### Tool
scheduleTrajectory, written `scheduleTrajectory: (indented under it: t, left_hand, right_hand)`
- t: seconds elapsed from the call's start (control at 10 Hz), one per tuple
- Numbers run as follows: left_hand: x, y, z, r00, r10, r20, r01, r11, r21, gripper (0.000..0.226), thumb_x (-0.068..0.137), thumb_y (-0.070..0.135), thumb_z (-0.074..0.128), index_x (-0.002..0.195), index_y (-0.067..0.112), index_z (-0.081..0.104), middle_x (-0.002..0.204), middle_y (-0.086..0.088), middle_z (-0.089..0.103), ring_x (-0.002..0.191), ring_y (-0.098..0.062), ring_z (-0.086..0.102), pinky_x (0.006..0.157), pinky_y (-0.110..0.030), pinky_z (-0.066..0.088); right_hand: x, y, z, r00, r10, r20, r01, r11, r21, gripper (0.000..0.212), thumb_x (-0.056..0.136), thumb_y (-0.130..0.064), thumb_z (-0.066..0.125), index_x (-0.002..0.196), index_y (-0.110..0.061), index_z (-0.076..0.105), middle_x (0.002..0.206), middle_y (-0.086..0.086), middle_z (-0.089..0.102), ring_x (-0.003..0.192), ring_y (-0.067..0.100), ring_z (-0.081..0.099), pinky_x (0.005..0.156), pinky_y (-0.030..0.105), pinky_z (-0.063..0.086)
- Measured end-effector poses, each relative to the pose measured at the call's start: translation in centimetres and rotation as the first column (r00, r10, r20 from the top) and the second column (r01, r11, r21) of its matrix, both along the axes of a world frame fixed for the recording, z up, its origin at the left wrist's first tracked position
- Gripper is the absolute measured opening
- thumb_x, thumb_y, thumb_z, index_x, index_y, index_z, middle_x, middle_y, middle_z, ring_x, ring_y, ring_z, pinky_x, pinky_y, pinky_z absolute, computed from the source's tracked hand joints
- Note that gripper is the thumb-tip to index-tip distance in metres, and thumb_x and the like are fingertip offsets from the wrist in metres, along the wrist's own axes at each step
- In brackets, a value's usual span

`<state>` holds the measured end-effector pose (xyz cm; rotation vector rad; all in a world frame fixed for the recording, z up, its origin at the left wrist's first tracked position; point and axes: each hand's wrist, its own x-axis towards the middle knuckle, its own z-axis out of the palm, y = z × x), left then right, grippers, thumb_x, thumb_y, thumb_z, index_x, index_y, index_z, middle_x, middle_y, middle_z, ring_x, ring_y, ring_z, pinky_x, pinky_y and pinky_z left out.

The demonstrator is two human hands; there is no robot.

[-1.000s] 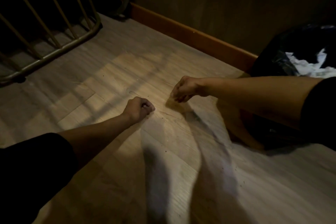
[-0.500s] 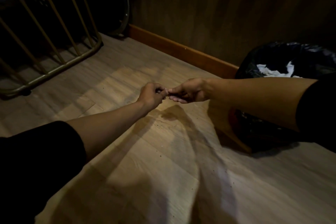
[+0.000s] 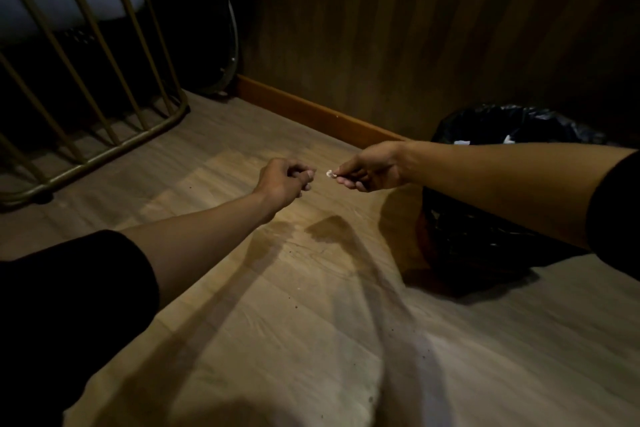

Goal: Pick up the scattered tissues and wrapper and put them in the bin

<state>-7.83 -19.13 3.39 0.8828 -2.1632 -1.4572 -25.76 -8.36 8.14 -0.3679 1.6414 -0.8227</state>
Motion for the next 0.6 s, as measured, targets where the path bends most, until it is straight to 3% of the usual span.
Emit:
scheduleTrajectory:
  t: [0.2,0.3,0.4,0.5,0.6]
  left_hand:
    - [0.7,-0.4,-0.6,0.992,-0.066,0.111,0.06,0.997,0.058,0.028,0.092,0.013,0.065,0.119,0.009,0.062,0.103,-0.01,0.069,0.092,-0.022,0.069,0.076,-0.033,0.055]
    - [0.8,-0.6,-1.6,0.977,-0.105,0.186,0.094,0.993,0.069,0.025,0.09,0.007,0.065,0.113,0.008,0.059,0.095,-0.009,0.061,0.084,-0.02,0.062,0.064,-0.023,0.053]
    - [0.8,0.0,-1.6,0.936,-0.176,0.306,0.194,0.981,-0.03,0.028,0.088,0.012,0.069,0.113,0.015,0.058,0.102,-0.009,0.062,0.092,-0.025,0.065,0.061,-0.008,0.049]
    - [0.2,1.0,-2.0,0.902,-0.258,0.347,0.262,0.964,0.037,0.035,0.093,-0.002,0.058,0.127,-0.003,0.05,0.108,-0.02,0.057,0.079,-0.014,0.059,0.047,-0.009,0.043]
    - [0.1,1.9,-1.5,0.886,-0.297,0.357,0.304,0.952,0.04,0.042,0.092,0.001,0.062,0.131,-0.003,0.048,0.103,-0.018,0.06,0.078,-0.012,0.057,0.059,-0.013,0.044]
  right_hand:
    - [-3.8,4.1,5.4,0.979,0.006,-0.206,-0.018,0.998,-0.057,0.022,0.095,-0.019,0.063,0.113,-0.009,0.07,0.08,-0.003,0.067,0.066,0.003,0.057,0.058,0.015,0.036]
    - [-6.8,7.3,8.1,0.956,-0.058,-0.288,0.035,0.996,-0.083,0.024,0.088,-0.017,0.07,0.109,-0.004,0.073,0.082,-0.001,0.068,0.071,0.004,0.057,0.067,0.018,0.04]
    - [-9.6,11.6,10.3,0.866,-0.102,-0.49,0.09,0.995,-0.049,0.021,0.083,-0.017,0.076,0.1,-0.005,0.078,0.085,0.004,0.072,0.067,0.007,0.062,0.059,0.017,0.045]
    - [-11.9,15.6,11.4,0.65,0.047,-0.759,0.058,0.992,0.112,0.017,0.08,-0.02,0.08,0.093,-0.008,0.08,0.083,0.005,0.075,0.064,0.009,0.062,0.056,0.021,0.041]
    - [-13.2,17.8,11.2,0.483,0.2,-0.853,0.061,0.963,0.261,0.017,0.08,-0.013,0.079,0.095,-0.005,0.079,0.065,-0.005,0.074,0.06,0.007,0.066,0.059,0.021,0.045]
